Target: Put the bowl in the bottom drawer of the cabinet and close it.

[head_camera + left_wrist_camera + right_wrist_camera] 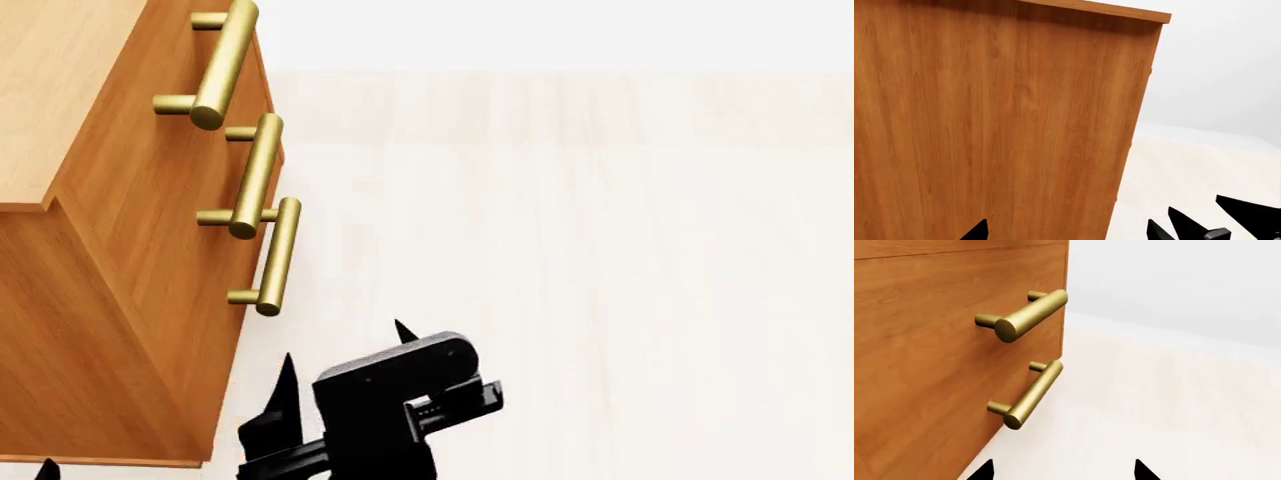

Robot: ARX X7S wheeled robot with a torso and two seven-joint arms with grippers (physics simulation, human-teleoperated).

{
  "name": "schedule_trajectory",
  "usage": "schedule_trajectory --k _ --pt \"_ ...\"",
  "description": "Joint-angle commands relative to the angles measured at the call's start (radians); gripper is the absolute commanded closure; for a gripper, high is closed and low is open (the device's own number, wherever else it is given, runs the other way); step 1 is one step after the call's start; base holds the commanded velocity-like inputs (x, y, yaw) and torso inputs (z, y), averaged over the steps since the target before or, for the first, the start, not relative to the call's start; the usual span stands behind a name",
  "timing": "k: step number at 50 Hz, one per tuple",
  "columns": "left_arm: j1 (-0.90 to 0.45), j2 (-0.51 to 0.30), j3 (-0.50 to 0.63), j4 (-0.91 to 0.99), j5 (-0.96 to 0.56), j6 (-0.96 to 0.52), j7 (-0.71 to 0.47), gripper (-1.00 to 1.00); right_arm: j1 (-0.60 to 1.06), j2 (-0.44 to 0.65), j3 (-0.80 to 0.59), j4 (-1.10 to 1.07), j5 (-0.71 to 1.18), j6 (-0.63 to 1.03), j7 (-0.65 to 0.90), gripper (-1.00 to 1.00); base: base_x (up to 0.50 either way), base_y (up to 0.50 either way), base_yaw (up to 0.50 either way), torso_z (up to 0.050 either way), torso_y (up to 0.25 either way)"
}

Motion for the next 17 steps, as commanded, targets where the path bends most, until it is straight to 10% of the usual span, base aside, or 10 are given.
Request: schedule_trajectory --k 1,17 --pt "-0.001 -0.003 0.003 0.014 0.004 -0.007 -0.008 -1.00 -0.015 0.143 0.005 -0.197 -0.032 -0.025 0.103 -1.00 0.00 0.00 0.00 0.000 0.000" --pt "-0.002 -0.007 0.005 0.018 0.004 -0.006 -0.010 -1.00 -0.053 0.259 -0.024 -0.387 -0.154 -0.008 0.270 -1.00 0.00 0.00 0.00 0.000 0.000"
